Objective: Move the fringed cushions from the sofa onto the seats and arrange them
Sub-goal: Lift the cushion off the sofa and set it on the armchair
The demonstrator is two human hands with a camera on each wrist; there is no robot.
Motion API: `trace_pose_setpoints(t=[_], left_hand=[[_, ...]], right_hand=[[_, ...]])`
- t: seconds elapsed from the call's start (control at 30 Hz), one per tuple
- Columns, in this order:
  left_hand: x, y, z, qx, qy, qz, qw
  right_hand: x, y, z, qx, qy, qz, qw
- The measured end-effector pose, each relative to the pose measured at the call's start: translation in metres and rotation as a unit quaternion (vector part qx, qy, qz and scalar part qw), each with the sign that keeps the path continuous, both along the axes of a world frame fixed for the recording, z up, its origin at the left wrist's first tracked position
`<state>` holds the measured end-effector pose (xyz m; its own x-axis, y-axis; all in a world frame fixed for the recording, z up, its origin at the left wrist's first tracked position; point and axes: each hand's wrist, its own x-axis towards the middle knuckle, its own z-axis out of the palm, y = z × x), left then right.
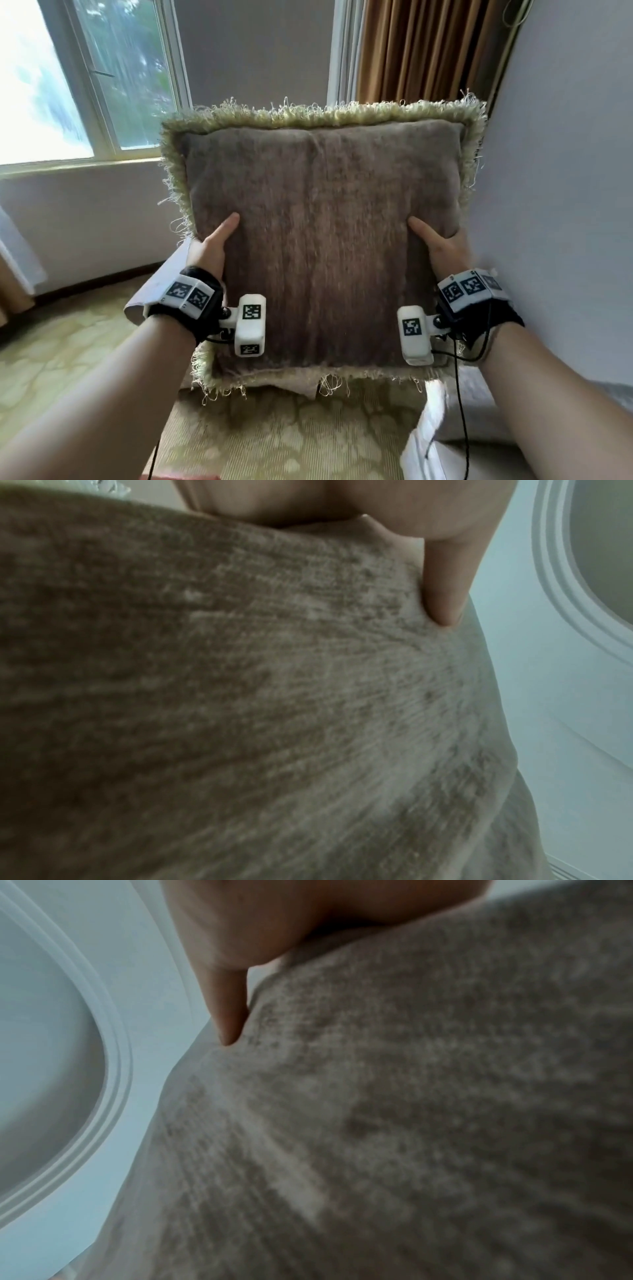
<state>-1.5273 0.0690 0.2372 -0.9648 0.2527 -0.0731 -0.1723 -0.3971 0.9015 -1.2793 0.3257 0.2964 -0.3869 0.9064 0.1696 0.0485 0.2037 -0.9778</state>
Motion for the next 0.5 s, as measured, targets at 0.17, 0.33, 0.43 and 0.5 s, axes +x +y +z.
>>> trace_pose_setpoints(t=[0.17, 0.33, 0.43, 0.5], left_hand=[[-0.116, 0.042, 0.014, -0.009, 0.018, -0.006, 1.000], [-0.207, 0.080, 0.017, -0.004, 0.011, -0.020, 1.000], [-0.264, 0.094, 0.009, -0.024, -0.004, -0.014, 1.000], [-0.302, 0.106, 0.002, -0.024, -0.024, -0.016, 0.999]], right_hand=[[-0.104, 0.035, 0.003, -0.008, 0.009, -0.021, 1.000], [-0.181, 0.070, -0.001, -0.024, 0.008, -0.031, 0.999], [-0.234, 0.090, -0.006, -0.032, 0.024, -0.015, 0.999], [-0.274, 0.105, -0.013, -0.039, 0.029, -0.004, 0.999]])
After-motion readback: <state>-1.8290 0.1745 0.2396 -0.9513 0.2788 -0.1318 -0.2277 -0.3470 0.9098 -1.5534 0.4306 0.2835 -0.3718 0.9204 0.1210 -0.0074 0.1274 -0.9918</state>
